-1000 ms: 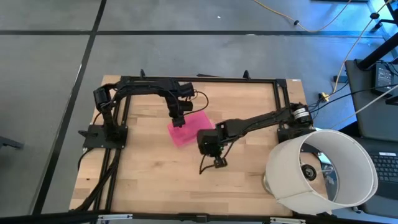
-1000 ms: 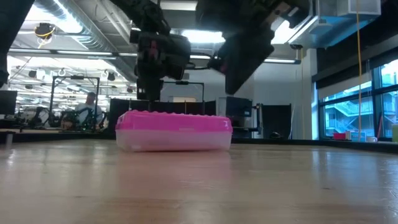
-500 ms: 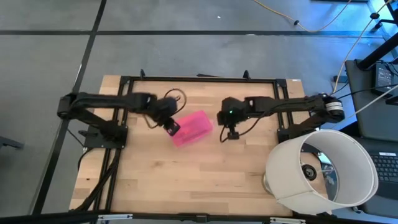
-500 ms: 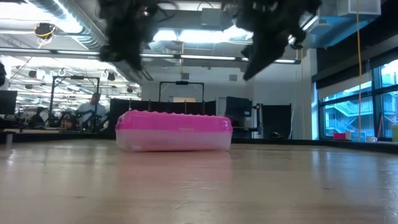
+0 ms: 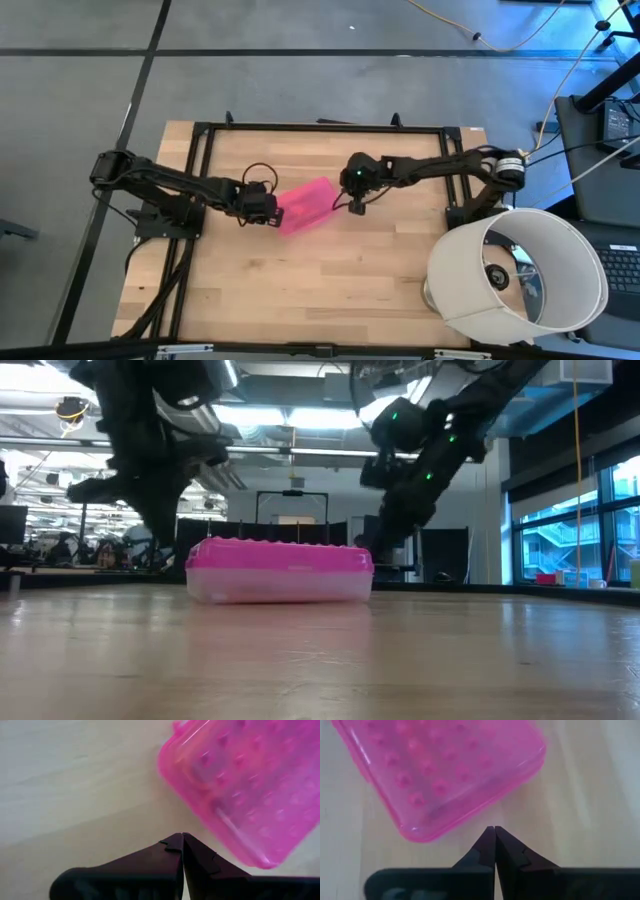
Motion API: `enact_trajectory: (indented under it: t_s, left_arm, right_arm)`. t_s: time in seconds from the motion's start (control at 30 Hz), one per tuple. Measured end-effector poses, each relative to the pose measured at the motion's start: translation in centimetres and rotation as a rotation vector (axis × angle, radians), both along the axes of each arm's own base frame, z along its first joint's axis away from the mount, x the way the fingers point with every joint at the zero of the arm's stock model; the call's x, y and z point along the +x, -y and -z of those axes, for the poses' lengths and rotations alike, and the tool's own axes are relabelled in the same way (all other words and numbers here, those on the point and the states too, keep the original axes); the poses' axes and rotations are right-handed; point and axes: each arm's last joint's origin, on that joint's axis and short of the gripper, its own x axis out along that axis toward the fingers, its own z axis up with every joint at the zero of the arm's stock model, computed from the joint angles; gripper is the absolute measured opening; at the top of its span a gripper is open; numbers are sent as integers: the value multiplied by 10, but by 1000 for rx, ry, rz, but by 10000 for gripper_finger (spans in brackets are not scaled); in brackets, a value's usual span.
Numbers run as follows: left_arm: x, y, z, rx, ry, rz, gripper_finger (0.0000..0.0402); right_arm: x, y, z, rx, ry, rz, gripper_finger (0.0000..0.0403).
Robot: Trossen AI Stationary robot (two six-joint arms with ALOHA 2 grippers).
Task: Pick & place school supplies into a supply box
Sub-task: Close the pink supply box
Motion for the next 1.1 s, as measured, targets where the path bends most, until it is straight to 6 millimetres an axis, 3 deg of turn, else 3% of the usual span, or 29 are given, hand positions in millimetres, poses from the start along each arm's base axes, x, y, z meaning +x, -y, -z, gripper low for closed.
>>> enact_trajectory:
  t_s: [0.23,0.73,0.97,1.1]
  left_arm:
    - [2,-7,9,28,9,-10,1]
    - [19,-64,36,52,-29,138,2]
    - [1,-70,14,58,-105,200,1]
    - [-6,-70,-17,151,-10,272,1]
  right_arm:
    - [14,-6,28,64,-72,-29,6]
    - [22,-56,34,169,-87,-97,6]
    - [8,-57,29,84,-212,-10,6]
    - [2,-58,9,115,-171,26,6]
